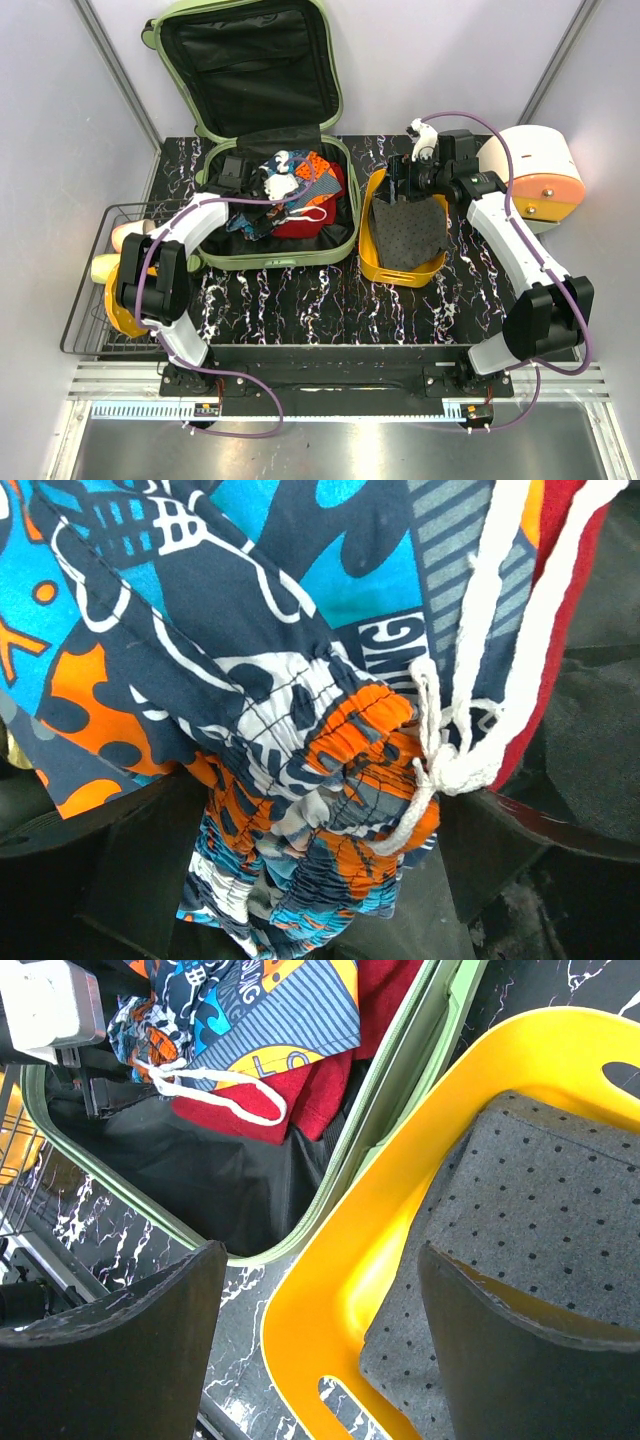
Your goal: Open, take out, and arrange the luggage
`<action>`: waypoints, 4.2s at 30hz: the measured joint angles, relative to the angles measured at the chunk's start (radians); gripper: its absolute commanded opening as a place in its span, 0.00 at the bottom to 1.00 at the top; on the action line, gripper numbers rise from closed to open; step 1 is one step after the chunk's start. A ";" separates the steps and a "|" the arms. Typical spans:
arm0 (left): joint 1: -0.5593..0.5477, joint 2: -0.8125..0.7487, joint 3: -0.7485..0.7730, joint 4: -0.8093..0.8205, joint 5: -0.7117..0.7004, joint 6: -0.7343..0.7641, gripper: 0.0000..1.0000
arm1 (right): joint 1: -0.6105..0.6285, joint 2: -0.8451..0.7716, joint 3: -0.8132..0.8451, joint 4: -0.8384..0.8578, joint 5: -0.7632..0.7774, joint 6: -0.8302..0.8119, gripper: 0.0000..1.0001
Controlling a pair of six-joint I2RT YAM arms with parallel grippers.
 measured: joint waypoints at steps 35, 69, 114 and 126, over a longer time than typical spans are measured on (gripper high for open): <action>0.079 0.060 0.316 -0.195 0.098 -0.143 0.00 | 0.000 0.000 -0.020 0.014 -0.018 -0.010 0.83; 0.018 0.183 0.369 -0.228 0.150 -0.288 0.99 | 0.000 0.010 -0.042 0.030 -0.042 -0.011 0.84; -0.269 -0.006 0.661 -0.387 0.323 -0.520 0.00 | -0.229 -0.136 -0.042 -0.024 0.003 -0.158 0.93; -0.569 0.233 0.875 -0.212 0.150 -0.221 0.00 | -0.629 -0.195 -0.031 -0.099 -0.033 -0.195 0.91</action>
